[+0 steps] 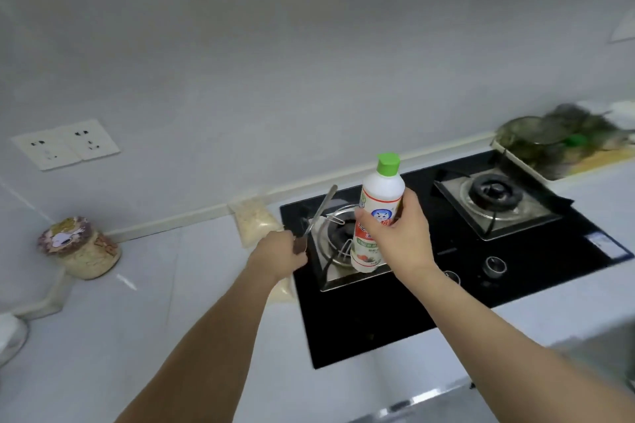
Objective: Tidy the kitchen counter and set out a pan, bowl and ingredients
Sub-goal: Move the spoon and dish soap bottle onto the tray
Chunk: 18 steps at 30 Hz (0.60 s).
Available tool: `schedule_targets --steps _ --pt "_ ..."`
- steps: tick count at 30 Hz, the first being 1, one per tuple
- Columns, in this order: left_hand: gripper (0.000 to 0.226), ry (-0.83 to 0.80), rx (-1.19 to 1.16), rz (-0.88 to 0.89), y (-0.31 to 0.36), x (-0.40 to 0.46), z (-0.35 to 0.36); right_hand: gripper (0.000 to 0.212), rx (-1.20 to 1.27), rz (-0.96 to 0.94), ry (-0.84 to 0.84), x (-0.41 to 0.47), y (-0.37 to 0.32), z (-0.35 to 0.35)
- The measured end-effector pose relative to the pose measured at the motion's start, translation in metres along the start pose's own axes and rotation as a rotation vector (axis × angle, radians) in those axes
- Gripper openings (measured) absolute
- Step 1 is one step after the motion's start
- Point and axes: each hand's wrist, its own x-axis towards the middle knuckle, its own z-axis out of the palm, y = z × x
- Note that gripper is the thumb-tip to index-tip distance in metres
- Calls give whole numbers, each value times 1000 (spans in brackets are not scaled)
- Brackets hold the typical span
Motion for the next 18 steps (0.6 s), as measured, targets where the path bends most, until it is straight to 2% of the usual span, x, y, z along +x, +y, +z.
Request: schedule_targets --steps 6,10,14,18 --pt "20 -33 76 201 154 -18 36 48 26 31 188 0 15 -156" --pt "15 -15 79 272 238 -27 57 52 1 -12 279 6 16 -236" --pt "24 -48 142 344 311 -32 73 49 -26 -37 353 14 15 -296" --pt "20 -74 165 402 368 -30 81 49 -13 -41 401 22 16 -337"
